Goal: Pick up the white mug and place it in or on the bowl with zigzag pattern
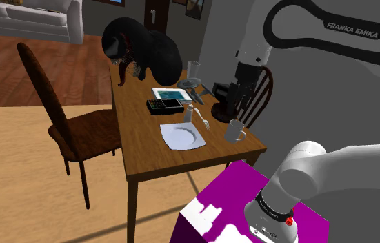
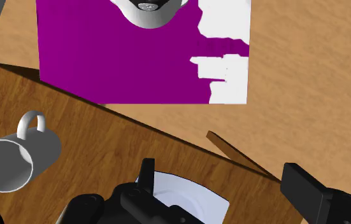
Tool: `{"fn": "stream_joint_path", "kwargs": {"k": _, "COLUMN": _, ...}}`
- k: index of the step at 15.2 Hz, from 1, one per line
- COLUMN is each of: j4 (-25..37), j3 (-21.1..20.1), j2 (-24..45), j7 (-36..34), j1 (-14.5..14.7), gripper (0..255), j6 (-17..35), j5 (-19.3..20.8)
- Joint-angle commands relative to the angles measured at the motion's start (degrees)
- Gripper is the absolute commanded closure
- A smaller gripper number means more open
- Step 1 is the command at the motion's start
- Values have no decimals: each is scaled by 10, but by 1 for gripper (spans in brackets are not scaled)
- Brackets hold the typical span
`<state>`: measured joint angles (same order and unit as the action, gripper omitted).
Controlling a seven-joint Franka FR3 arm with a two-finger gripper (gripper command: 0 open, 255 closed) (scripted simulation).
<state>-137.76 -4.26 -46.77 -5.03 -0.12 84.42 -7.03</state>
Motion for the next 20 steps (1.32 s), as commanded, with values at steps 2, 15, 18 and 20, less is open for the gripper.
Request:
{"fn": "stream_joint_path", "kwargs": {"k": 2, "j4": -11, "j3": 8, "j2": 3, "j7": 11, "j1": -4, "gripper": 0, "j6": 12, "j5": 9}}
{"fn": "stream_joint_path", "kwargs": {"k": 15, "j4": -101, "j3": 111, "j2": 108, "j7": 143, "j1": -64, "gripper": 0, "j6": 190, "j5": 126}}
{"fn": "stream_joint_path", "kwargs": {"k": 18, "j4": -105, "j3": 136, "j2": 152, "j7": 169, "j1": -79, "gripper": 0, "j6": 236, "j5": 150}}
{"fn": "stream_joint_path", "kwargs": {"k": 20, "j4": -103, "j3": 152, "j2": 185, "j7": 187, "j1": -88, "gripper": 0, "j6": 268, "j5": 164}}
